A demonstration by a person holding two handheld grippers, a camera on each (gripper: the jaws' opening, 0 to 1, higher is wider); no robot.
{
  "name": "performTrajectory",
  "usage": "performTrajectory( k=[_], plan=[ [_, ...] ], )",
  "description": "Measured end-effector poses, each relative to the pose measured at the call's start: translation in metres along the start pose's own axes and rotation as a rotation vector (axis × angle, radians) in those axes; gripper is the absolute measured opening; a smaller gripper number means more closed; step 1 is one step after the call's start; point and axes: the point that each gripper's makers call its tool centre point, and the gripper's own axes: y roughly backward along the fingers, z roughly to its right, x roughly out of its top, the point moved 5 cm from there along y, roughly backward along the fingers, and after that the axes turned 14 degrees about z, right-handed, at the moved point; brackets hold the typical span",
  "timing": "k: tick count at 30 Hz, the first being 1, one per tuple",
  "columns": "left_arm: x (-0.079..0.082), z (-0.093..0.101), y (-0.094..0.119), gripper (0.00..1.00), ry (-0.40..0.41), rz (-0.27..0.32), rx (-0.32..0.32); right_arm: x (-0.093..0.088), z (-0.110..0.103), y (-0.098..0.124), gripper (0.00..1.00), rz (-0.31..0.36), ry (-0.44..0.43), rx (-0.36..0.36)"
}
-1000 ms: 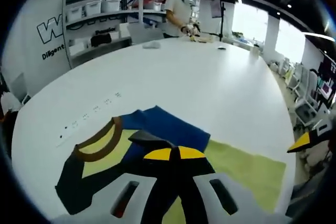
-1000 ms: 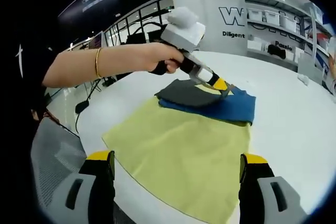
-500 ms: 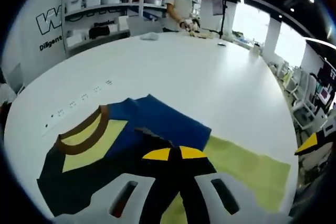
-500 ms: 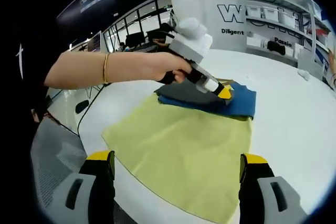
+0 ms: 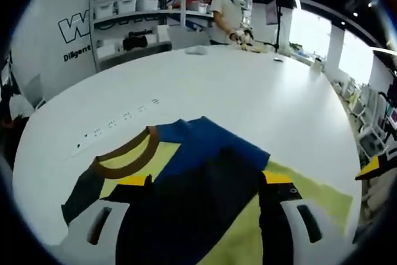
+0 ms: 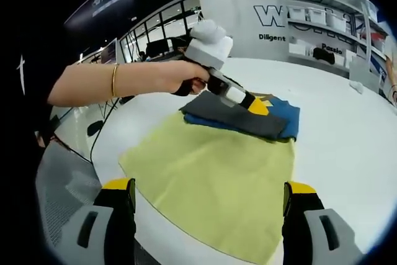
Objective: Fold the garment on the visible template until the final outline fits inside the template.
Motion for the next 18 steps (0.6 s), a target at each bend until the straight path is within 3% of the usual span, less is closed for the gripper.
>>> performTrajectory(
  k=[2,6,13,18],
  plan=[
    [0.003,-0.006,0.006,0.93,-0.007,0.037,0.03,0.001,0.001,0.0,0.99,0.006,-0.002,-0.011],
    [-0.002,-0.016,0.013,0.99,0.001,0.012,0.051,0.001,0.001,0.002,0.99,0.005,-0.003,-0.02],
    [-0.013,-0.029,0.033,0.99,-0.014,0.0,0.11,-0.002,0.001,0.004,0.99,-0.018,-0.013,-0.032],
    [-0.024,-0.048,0.054,0.99,0.036,-0.029,0.172,-0.002,-0.002,0.005,0.99,-0.02,-0.013,-0.028]
  ],
)
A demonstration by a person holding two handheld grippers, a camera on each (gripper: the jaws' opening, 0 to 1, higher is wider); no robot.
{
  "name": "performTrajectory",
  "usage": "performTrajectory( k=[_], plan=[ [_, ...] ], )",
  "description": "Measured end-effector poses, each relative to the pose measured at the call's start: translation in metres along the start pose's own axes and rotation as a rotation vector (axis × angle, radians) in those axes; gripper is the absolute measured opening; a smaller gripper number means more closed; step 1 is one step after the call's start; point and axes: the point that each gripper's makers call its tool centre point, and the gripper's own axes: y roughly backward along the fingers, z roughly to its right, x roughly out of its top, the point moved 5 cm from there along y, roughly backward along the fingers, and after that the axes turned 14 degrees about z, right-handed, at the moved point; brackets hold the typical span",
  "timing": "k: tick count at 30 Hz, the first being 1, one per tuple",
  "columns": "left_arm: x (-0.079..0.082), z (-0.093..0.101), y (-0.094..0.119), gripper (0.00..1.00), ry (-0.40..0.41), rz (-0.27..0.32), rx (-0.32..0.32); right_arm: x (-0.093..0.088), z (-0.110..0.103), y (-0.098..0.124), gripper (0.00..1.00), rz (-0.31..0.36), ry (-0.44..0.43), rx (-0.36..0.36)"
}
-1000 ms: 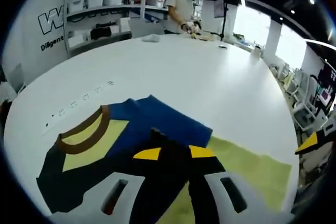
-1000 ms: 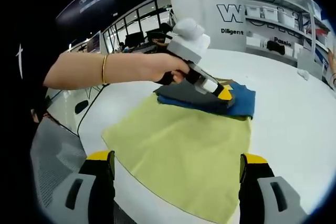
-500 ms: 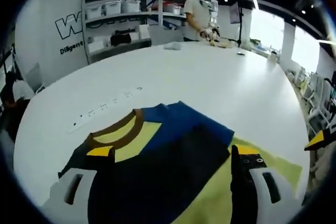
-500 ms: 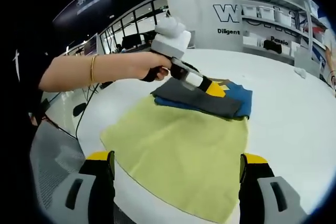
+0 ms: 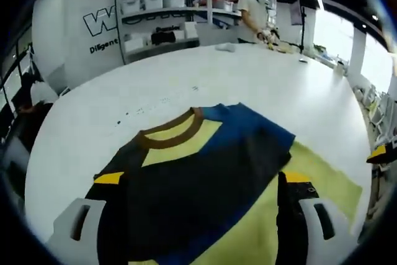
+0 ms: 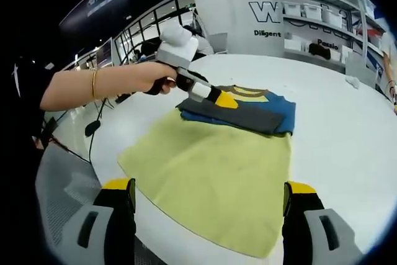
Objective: Fold the garment on the visible template until the final outline fits inside the template.
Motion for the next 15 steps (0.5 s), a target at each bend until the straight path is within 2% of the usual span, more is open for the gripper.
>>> performTrajectory(
  k=[5,8,13,15],
  plan=[
    [-0.009,-0.022,0.016,0.96,-0.001,-0.023,0.039,0.0,-0.001,0.0,0.99,0.001,-0.002,0.002],
    [-0.012,-0.033,0.026,0.95,0.012,-0.015,0.072,-0.001,-0.001,0.001,0.99,0.001,-0.002,-0.001],
    [-0.031,-0.048,0.038,0.88,0.018,-0.09,0.111,-0.002,0.0,0.002,0.99,-0.004,0.002,-0.003],
    [-0.034,-0.055,0.041,0.88,0.017,-0.084,0.131,-0.003,0.0,0.002,0.99,-0.008,0.002,-0.001]
  ],
)
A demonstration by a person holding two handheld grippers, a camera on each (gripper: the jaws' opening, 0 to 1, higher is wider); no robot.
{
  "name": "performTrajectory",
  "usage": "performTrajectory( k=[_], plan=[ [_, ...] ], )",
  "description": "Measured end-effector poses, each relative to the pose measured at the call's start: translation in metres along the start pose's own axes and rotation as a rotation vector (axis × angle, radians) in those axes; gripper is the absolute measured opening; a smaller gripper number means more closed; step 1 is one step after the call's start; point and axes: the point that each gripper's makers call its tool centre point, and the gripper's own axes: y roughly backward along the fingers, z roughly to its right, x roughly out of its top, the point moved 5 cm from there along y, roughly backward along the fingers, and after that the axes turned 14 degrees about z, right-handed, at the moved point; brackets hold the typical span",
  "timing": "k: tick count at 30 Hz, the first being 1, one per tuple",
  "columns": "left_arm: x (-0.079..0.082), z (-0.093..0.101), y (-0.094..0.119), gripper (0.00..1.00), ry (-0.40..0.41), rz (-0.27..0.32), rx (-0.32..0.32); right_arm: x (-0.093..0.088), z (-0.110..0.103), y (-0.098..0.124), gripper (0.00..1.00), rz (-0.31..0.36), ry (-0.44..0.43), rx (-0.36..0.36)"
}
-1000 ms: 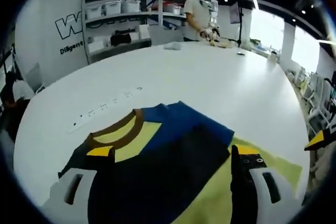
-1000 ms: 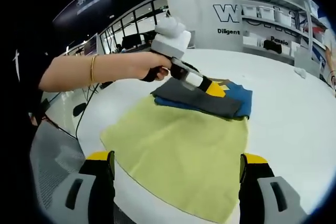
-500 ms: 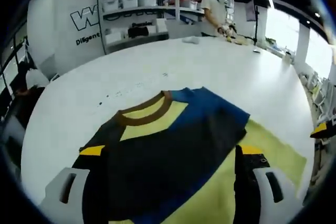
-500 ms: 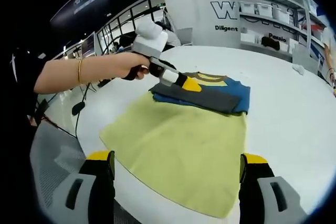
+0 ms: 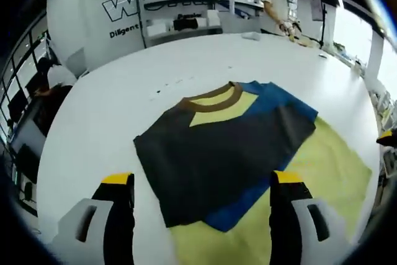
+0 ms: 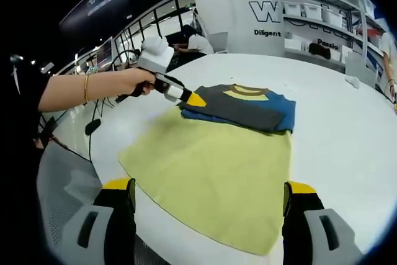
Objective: Fold the garment on the visible template until the final outline fits inside the template.
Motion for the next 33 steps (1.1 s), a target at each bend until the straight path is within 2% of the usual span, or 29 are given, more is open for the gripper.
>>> performTrajectory(
  k=[8,12,16,18,23,27,30,33],
  plan=[
    [-0.02,-0.021,0.007,0.69,0.063,-0.028,0.04,-0.002,-0.002,-0.002,0.99,-0.007,0.007,0.003],
    [-0.03,-0.028,0.01,0.51,0.07,-0.046,0.069,-0.002,-0.002,-0.003,0.99,-0.009,0.005,0.002],
    [-0.04,-0.034,0.012,0.45,0.079,-0.053,0.075,-0.001,-0.001,-0.003,0.99,-0.005,0.002,-0.003],
    [-0.042,-0.033,0.013,0.39,0.093,-0.059,0.062,-0.001,0.0,-0.003,0.99,-0.007,0.003,-0.004],
    [-0.045,-0.032,0.015,0.33,0.096,-0.048,0.051,-0.003,0.0,-0.003,0.99,-0.012,0.004,-0.005],
    [-0.048,-0.031,0.017,0.27,0.13,-0.056,0.064,-0.005,0.0,-0.003,0.99,-0.02,0.009,-0.007],
    [-0.049,-0.029,0.017,0.18,0.128,-0.052,0.052,-0.005,-0.001,-0.002,0.99,-0.023,0.005,-0.007],
    [-0.049,-0.026,0.017,0.15,0.129,-0.054,0.047,-0.006,-0.001,-0.002,0.99,-0.029,0.0,-0.009]
  ],
)
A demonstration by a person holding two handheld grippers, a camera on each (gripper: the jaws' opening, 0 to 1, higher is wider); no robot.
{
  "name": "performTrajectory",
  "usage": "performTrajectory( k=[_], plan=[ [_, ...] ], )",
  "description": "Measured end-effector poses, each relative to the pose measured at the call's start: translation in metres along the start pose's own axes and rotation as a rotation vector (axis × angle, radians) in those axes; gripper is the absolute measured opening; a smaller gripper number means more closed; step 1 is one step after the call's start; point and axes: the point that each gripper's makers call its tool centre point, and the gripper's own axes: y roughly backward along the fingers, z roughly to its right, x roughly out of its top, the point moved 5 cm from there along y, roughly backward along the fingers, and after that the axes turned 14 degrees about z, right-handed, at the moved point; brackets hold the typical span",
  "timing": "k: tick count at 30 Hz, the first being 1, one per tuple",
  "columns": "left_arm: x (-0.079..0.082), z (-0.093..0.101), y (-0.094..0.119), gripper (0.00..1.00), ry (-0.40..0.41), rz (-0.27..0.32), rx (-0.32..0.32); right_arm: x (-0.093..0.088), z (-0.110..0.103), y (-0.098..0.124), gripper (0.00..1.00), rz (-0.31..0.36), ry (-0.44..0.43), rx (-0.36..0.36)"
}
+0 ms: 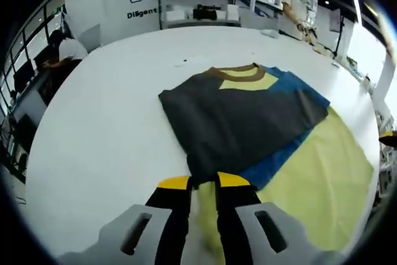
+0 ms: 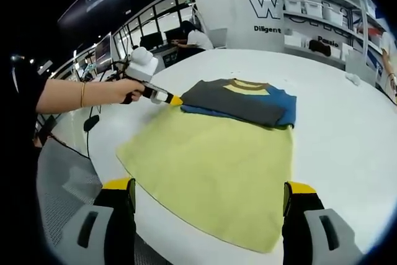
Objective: Fold the garment on the visible template until the final outline fits inside the template.
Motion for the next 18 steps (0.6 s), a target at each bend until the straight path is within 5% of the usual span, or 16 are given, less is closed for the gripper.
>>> performTrajectory(
  k=[18],
  plan=[
    [-0.0003,-0.0024,0.0015,0.06,-0.027,0.008,0.03,0.0001,-0.0001,0.0017,0.99,-0.024,0.006,-0.005]
  ],
)
